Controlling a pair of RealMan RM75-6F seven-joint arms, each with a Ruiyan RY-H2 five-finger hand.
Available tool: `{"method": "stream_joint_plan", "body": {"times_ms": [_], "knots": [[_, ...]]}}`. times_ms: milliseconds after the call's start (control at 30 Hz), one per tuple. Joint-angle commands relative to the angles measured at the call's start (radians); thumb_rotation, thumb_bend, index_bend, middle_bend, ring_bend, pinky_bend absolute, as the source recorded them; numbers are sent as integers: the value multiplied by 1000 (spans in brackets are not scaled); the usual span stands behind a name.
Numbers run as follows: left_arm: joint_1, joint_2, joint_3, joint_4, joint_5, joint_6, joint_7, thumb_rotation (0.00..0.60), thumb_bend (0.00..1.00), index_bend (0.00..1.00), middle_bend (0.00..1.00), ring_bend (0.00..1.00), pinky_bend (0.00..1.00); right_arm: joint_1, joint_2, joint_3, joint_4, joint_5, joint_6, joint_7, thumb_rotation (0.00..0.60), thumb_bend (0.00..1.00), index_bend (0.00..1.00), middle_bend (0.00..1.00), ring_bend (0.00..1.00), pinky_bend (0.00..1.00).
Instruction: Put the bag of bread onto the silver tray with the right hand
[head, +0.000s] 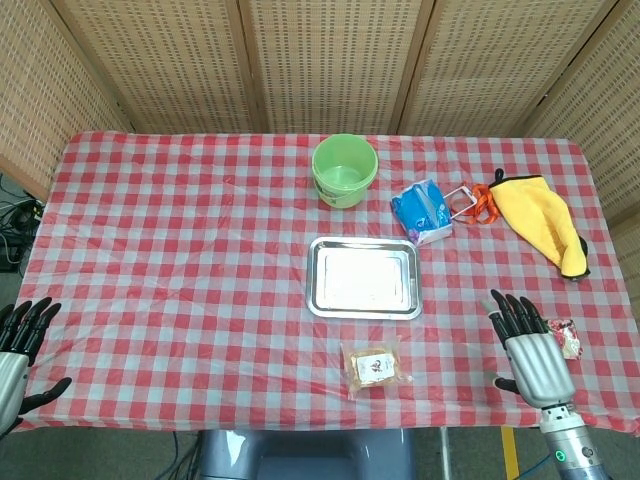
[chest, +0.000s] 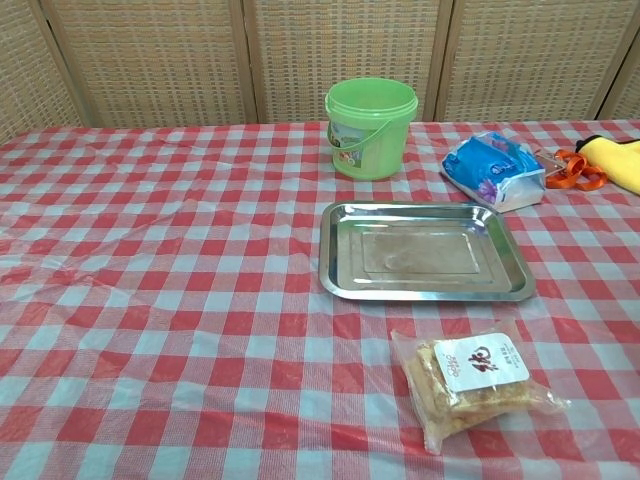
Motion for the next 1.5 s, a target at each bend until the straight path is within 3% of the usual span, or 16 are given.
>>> {"method": "stream_joint_plan", "body": {"times_ms": [33,400,567,867,1133,1500], "knots": [[1,0,1,1,2,2,0,600,0,0,0,0,0,2,0,-2,-2,-2,0,-1,600,88,0,0,0,0],[-1,-1,0,5,0,0,-7,600,0,0,0,0,0,8,-4,-7,-3,0,-6,-6,600,88,0,0,0,0],[-1,-1,1,1,3,1,-3,600,0,0,0,0,0,20,5,-27,-12,-51,-14,23,600,88,0,0,0,0],[-2,0,-1,0,-6,-2,-8,600,0,0,0,0,0,91,-43,-50,-119,-98,-140,-85,600,89,4,0,0,0],[-4,5,-1,4,-8,-5,-25,600,0,0,0,0,0,163,-157,-29,-154,13,-291,-215,600,88,80,0,0,0],[-8,5,-1,6,-15,-14,-30,600,0,0,0,0,0,209,-259,-3,-118,144,-352,-298,600,89,148,0,0,0]]}}
